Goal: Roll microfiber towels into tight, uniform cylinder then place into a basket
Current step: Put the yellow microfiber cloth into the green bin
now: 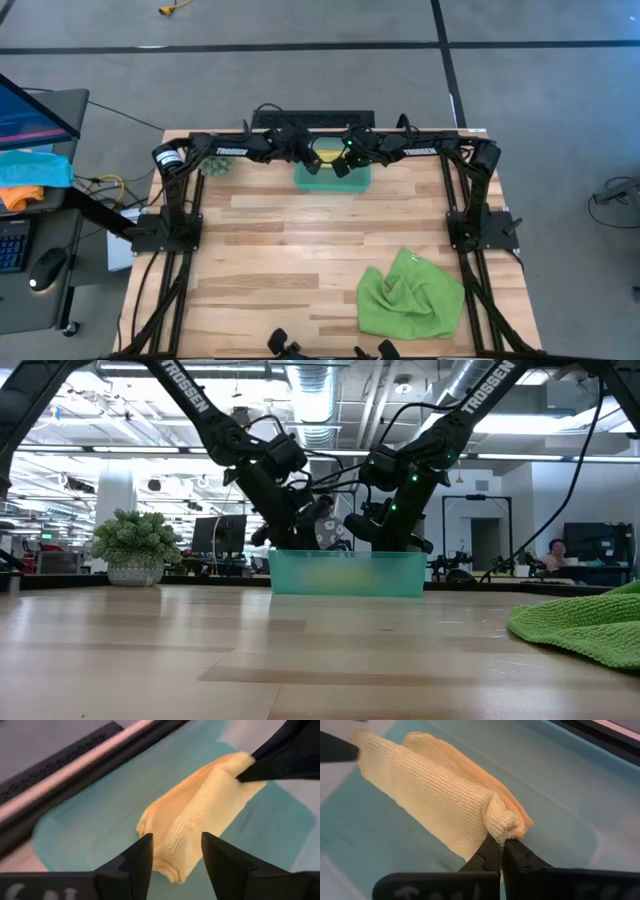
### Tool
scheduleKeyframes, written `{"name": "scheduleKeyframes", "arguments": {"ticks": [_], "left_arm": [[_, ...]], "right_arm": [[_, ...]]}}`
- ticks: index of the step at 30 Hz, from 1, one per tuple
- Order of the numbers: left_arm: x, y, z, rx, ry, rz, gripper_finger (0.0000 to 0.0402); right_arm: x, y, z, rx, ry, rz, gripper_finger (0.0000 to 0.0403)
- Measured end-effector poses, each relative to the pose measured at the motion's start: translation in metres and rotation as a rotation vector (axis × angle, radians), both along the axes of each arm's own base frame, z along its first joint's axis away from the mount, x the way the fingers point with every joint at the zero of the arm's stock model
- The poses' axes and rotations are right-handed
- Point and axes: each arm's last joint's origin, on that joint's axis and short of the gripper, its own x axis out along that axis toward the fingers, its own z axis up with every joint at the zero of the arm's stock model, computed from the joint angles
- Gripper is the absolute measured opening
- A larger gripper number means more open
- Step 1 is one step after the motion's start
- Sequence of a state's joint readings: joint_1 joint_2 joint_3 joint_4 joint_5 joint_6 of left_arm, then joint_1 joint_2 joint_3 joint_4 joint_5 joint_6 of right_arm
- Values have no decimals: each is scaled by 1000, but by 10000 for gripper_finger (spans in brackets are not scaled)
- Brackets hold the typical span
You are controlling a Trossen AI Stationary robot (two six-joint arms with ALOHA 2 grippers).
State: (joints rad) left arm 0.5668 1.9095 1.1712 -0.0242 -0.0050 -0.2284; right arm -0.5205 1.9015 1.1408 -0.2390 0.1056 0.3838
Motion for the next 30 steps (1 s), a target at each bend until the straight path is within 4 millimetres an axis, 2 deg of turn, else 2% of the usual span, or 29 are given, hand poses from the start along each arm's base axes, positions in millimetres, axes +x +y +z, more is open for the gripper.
{"name": "scheduleKeyframes", "arguments": {"ticks": [6, 12, 16, 23, 30], "left_arm": [[-11, -1, 28, 64, 3, -30, 163], [-25, -11, 62, 140, 25, -55, 153], [-32, -21, 77, 174, 56, -56, 149], [-38, -35, 93, 221, 82, -56, 148], [-41, -43, 95, 210, 117, -67, 148]], "right_arm": [[0, 0, 0, 7, -3, -5, 28], [-1, 1, 0, 13, 8, -6, 65], [-1, 1, 0, 14, 10, -6, 98], [5, -3, 18, 23, 31, -1, 162], [5, -3, 37, 25, 63, 16, 192]]}}
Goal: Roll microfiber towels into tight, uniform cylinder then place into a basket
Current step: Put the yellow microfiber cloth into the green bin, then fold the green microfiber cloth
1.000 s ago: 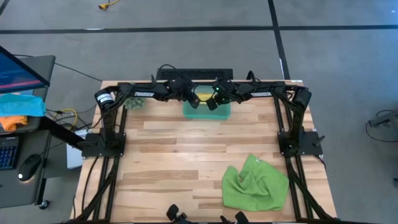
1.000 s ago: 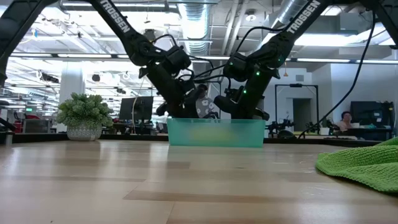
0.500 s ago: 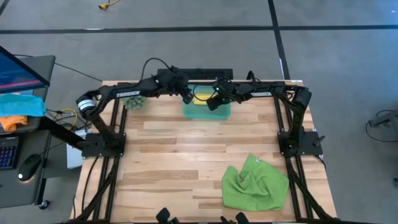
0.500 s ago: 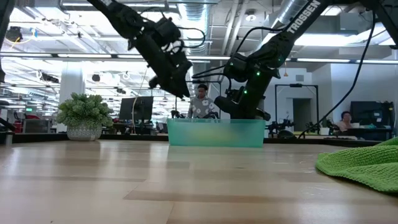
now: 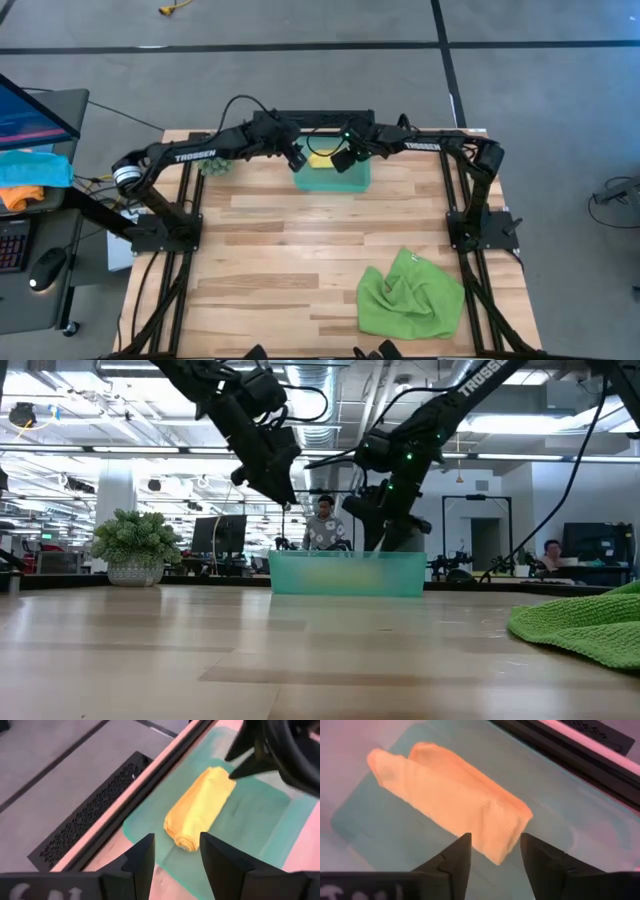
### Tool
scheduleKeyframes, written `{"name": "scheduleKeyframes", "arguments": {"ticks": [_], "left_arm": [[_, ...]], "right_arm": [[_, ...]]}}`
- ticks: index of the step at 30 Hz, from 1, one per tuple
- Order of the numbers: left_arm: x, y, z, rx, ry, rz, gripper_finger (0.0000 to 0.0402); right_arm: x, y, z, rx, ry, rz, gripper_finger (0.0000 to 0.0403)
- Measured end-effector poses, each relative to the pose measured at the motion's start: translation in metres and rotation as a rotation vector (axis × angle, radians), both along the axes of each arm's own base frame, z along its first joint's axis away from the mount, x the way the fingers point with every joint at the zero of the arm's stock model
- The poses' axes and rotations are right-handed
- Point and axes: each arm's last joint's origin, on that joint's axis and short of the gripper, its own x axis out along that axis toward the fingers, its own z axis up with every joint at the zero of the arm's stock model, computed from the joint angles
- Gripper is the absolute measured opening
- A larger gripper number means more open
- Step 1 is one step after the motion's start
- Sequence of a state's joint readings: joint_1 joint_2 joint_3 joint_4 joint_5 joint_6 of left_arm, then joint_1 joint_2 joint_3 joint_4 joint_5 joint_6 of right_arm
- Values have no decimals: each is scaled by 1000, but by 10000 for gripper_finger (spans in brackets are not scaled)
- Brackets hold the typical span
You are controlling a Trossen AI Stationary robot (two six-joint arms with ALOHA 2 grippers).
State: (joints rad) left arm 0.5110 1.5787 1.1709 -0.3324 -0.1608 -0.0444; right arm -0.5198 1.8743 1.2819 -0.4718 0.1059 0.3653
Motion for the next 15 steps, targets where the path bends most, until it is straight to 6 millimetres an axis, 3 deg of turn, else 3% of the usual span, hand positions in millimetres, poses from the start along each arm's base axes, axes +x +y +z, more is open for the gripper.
{"name": "scheduleKeyframes", "arguments": {"ticks": [7, 15], "left_arm": [[1, -10, -4, -25, 57, -22, 148], [12, -52, -18, -32, 86, -138, 148]], "right_arm": [[-12, 17, 17, 4, 100, 7, 198], [-27, 85, 67, -214, 219, 117, 184]]}}
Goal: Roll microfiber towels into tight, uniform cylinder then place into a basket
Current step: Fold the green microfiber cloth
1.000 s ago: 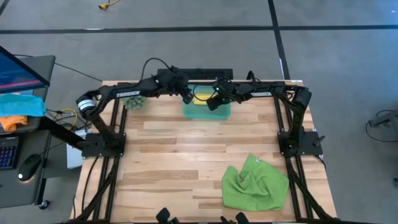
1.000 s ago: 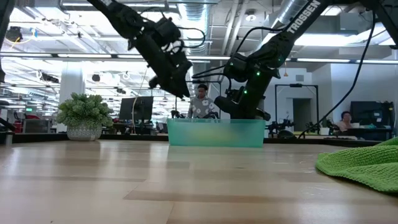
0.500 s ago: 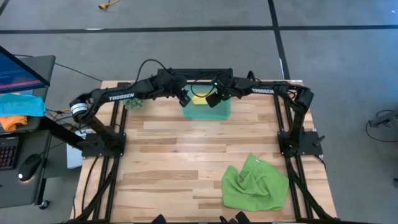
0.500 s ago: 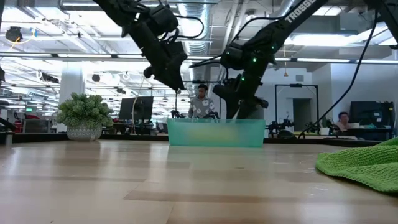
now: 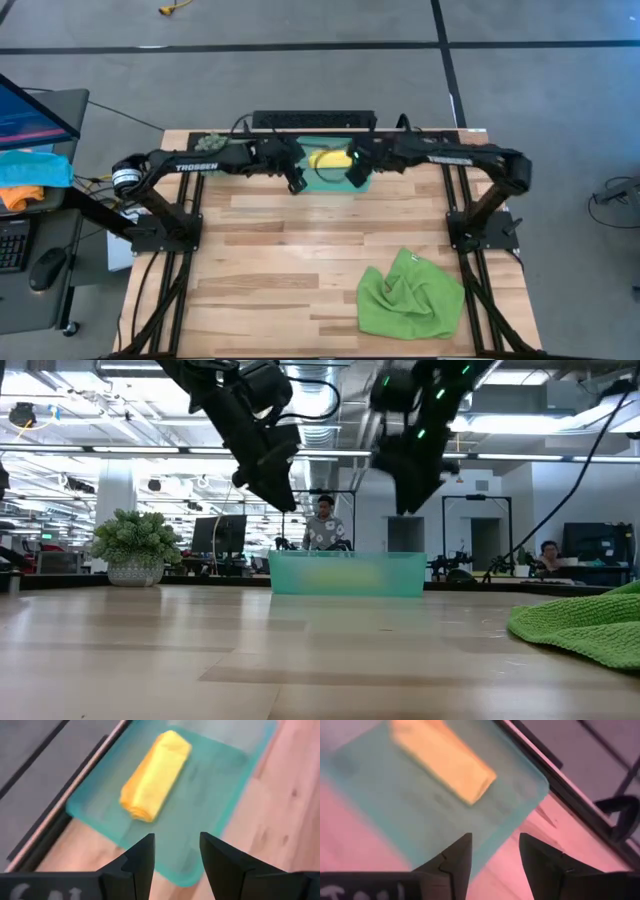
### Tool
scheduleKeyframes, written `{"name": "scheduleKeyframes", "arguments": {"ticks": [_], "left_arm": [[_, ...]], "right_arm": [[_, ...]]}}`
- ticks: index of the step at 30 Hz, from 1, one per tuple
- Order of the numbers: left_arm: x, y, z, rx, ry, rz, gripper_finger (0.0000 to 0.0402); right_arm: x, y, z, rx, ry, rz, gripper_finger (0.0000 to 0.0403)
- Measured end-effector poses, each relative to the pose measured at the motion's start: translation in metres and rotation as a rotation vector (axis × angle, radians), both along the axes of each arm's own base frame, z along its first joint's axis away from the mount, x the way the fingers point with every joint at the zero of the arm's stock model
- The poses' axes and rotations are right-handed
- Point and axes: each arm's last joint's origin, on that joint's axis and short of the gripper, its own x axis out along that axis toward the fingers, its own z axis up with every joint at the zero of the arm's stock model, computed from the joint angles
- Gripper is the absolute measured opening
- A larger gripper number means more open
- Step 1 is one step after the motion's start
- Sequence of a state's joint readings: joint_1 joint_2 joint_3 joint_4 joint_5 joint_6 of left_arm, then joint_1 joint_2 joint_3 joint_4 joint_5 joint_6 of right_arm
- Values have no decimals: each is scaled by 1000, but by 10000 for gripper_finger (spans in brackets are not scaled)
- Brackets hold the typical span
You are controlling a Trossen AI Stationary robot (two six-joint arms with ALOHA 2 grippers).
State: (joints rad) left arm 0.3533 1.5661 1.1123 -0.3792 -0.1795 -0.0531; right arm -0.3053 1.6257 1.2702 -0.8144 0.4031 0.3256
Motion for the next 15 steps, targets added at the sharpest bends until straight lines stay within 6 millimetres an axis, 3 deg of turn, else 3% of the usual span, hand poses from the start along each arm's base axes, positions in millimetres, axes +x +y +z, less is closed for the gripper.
{"name": "scheduleKeyframes", "arguments": {"ticks": [7, 15], "left_arm": [[2, -56, -24, 1, -77, -70, 148], [10, -124, -25, 11, -140, -214, 148]], "right_arm": [[-38, 67, 4, -27, -99, 168, 162], [-67, 121, 3, 67, -290, 190, 150]]}}
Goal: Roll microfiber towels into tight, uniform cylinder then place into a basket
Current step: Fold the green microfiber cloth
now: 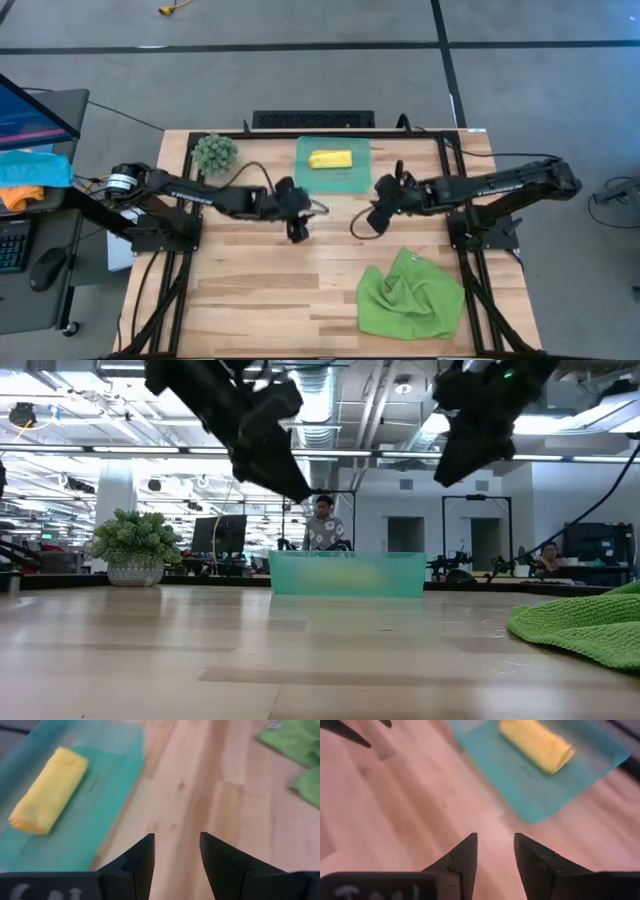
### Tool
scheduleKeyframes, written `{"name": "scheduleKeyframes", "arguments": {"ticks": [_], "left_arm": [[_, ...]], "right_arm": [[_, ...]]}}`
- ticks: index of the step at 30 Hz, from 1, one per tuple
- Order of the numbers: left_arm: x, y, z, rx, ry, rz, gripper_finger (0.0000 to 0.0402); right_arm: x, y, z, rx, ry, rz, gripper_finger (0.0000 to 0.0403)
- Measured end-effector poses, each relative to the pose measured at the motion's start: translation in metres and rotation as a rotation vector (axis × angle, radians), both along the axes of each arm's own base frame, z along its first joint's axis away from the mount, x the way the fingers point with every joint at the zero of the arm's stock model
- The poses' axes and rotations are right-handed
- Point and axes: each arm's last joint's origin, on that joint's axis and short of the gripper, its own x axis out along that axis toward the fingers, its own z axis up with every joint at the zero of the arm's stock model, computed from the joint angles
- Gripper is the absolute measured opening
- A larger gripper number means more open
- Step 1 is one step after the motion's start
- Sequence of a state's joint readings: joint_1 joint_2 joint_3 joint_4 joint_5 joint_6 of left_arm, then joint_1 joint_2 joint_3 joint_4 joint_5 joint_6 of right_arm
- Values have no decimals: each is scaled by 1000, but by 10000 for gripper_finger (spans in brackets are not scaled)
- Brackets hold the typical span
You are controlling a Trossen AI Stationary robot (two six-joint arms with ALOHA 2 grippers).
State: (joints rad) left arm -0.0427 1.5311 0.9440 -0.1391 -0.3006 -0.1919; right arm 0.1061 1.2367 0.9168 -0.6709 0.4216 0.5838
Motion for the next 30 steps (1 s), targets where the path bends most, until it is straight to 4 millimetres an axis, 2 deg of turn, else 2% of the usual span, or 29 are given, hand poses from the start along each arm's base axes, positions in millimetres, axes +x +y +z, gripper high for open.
{"name": "scheduleKeyframes", "arguments": {"ticks": [7, 11, 13, 15, 18, 22, 30], "left_arm": [[-2, -53, 1, 45, -57, -64, 148], [-5, -77, -3, 59, -61, -110, 148], [-7, -85, -3, 60, -67, -130, 148], [-7, -90, -1, 59, -89, -154, 148], [-8, -94, 0, 61, -94, -171, 148], [-9, -96, -1, 33, -63, -244, 148], [-9, -97, -1, 17, -60, -270, 148]], "right_arm": [[-7, 49, -1, 71, -74, 55, 153], [-10, 75, -10, 96, -61, 93, 151], [-4, 88, -15, 120, -81, 105, 150], [-7, 96, -27, 114, -22, 117, 148], [0, 112, -38, 132, -24, 124, 148], [4, 126, -63, 146, 54, 118, 150], [5, 144, -98, 198, 192, 102, 146]]}}
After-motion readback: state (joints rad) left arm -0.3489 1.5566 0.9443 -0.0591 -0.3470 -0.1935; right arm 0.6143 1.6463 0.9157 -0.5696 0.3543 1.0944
